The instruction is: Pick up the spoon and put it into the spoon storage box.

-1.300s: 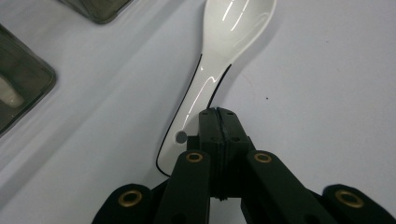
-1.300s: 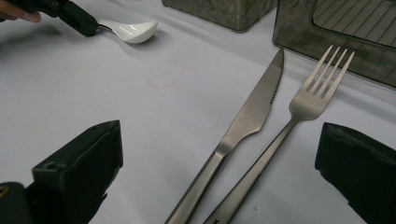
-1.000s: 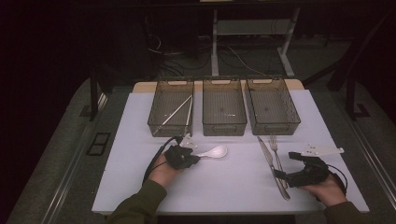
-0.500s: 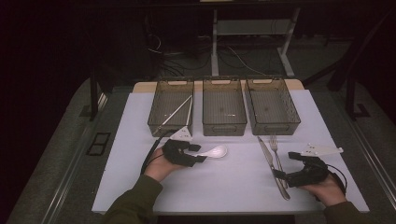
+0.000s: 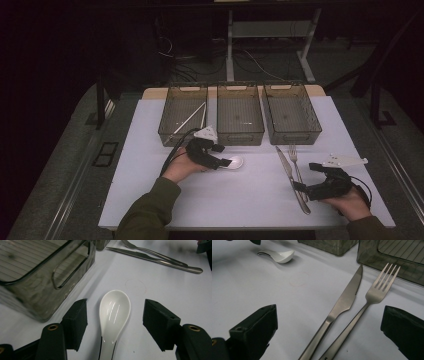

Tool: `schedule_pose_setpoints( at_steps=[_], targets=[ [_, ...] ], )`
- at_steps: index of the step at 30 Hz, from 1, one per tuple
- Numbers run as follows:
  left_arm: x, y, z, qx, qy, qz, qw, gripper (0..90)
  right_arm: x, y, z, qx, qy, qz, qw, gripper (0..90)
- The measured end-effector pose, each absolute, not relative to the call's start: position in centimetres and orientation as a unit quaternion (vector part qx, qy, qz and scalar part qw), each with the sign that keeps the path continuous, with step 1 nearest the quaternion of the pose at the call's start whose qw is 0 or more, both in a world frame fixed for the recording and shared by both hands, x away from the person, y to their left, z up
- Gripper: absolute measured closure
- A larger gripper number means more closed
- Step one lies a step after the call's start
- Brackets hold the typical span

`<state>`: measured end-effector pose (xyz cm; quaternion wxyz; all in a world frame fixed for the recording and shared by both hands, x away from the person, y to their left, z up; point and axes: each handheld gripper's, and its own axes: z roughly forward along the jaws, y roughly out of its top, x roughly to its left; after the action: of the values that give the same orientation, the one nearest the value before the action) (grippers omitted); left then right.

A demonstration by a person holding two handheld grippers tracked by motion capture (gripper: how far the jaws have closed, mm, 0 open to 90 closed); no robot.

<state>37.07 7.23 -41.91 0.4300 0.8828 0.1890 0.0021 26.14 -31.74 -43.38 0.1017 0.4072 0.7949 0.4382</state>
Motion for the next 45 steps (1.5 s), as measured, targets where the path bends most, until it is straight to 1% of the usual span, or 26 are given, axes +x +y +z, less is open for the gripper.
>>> schedule_pose_setpoints(
  at_steps=[10,20,21,22,23,25,26,29,32,34,35,40,45],
  targets=[
    [37.3,6.5,-43.2,0.896,0.184,0.006,0.405,34.2,26.1,-31.6,-43.4,0.403,0.798,0.436,0.102,0.8],
    [37.5,5.9,-44.3,0.907,0.179,0.000,0.381,36.9,26.1,-31.6,-43.4,0.403,0.798,0.436,0.103,0.8],
    [37.4,5.8,-44.4,0.907,0.184,-0.004,0.379,37.8,26.1,-31.6,-43.4,0.404,0.798,0.436,0.102,0.8],
    [37.5,5.8,-44.4,0.911,0.173,0.003,0.375,38.6,26.1,-31.6,-43.4,0.404,0.798,0.436,0.102,0.8],
    [37.3,5.7,-44.5,0.910,0.182,-0.001,0.374,39.7,26.1,-31.6,-43.4,0.404,0.798,0.436,0.102,0.8],
    [37.3,5.6,-44.5,0.916,0.169,0.010,0.365,40.6,26.1,-31.6,-43.4,0.404,0.798,0.436,0.102,0.8],
    [37.1,5.5,-44.5,0.914,0.176,0.009,0.365,40.9,26.1,-31.6,-43.4,0.404,0.798,0.436,0.102,0.8],
    [37.1,5.5,-44.5,0.917,0.170,0.017,0.360,43.7,26.1,-31.6,-43.4,0.404,0.798,0.435,0.102,0.8],
    [37.0,5.5,-44.5,0.916,0.171,0.016,0.363,45.4,26.1,-31.6,-43.4,0.404,0.798,0.435,0.103,0.8],
    [37.0,5.5,-44.5,0.915,0.172,0.015,0.365,47.8,26.1,-31.6,-43.4,0.404,0.798,0.435,0.103,0.8],
    [37.1,5.5,-44.5,0.917,0.162,0.019,0.365,49.6,26.1,-31.6,-43.4,0.404,0.798,0.435,0.103,0.8],
    [36.8,5.3,-44.5,0.915,0.171,0.016,0.364,55.8,26.1,-31.6,-43.4,0.404,0.798,0.435,0.103,0.8],
    [36.9,5.4,-44.5,0.917,0.170,0.012,0.362,58.6,26.1,-31.6,-43.4,0.405,0.798,0.435,0.103,0.8]
  ],
)
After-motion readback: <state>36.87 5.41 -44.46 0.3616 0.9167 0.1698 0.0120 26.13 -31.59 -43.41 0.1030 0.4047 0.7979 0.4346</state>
